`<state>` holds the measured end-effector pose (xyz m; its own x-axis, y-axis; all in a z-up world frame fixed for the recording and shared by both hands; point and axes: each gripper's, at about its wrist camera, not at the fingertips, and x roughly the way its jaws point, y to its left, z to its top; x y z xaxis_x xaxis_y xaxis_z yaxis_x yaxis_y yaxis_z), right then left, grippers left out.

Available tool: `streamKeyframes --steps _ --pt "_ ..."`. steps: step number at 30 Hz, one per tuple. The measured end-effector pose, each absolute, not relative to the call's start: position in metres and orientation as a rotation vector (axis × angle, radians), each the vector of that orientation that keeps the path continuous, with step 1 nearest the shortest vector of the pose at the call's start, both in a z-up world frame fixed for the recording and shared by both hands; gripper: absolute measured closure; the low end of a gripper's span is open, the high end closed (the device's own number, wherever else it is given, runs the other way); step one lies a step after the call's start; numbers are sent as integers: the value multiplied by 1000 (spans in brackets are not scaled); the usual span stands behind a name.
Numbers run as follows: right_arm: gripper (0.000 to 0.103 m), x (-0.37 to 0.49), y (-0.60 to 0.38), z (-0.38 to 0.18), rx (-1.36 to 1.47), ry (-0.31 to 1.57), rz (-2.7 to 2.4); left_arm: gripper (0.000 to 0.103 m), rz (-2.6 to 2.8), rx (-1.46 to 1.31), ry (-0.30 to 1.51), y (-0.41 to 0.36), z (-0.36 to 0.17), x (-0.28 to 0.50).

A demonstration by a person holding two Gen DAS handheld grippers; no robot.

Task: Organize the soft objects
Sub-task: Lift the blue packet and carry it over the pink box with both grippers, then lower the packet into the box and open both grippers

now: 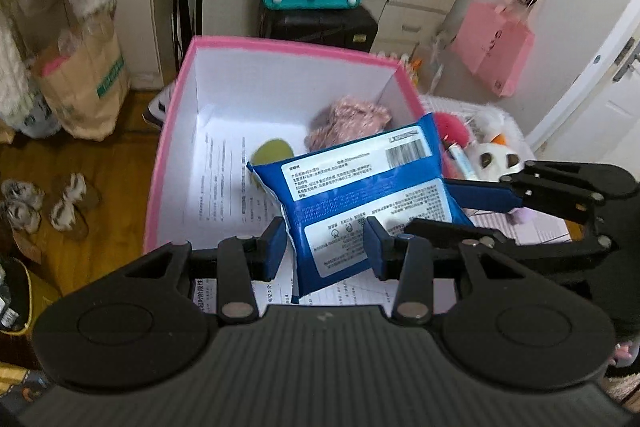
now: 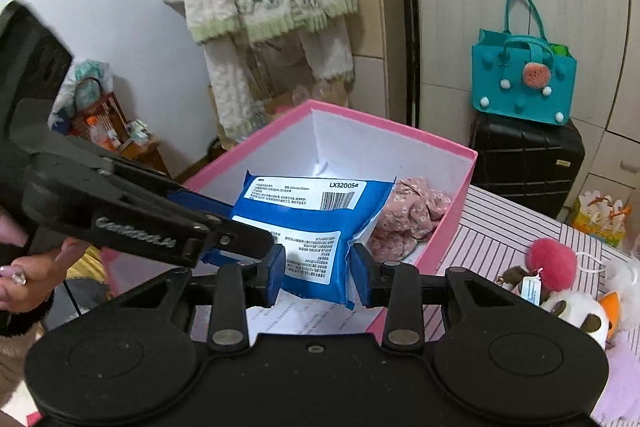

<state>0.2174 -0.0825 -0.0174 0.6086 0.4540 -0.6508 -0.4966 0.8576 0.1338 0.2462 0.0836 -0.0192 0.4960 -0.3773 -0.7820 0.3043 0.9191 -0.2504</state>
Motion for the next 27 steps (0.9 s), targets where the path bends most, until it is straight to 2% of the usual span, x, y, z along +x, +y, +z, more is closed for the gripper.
streamKeyframes --steps 7,16,22,27 --pt "61 225 -74 -23 -112 779 536 63 -433 -68 1058 79 -37 267" --pt "61 229 -68 -30 -163 816 501 60 -425 -54 1084 74 -49 271" --pt "62 221 -64 -28 -263 732 417 55 -396 20 1008 70 -38 262" --pt "62 219 -80 -20 -180 742 495 51 -381 74 954 72 -21 249"
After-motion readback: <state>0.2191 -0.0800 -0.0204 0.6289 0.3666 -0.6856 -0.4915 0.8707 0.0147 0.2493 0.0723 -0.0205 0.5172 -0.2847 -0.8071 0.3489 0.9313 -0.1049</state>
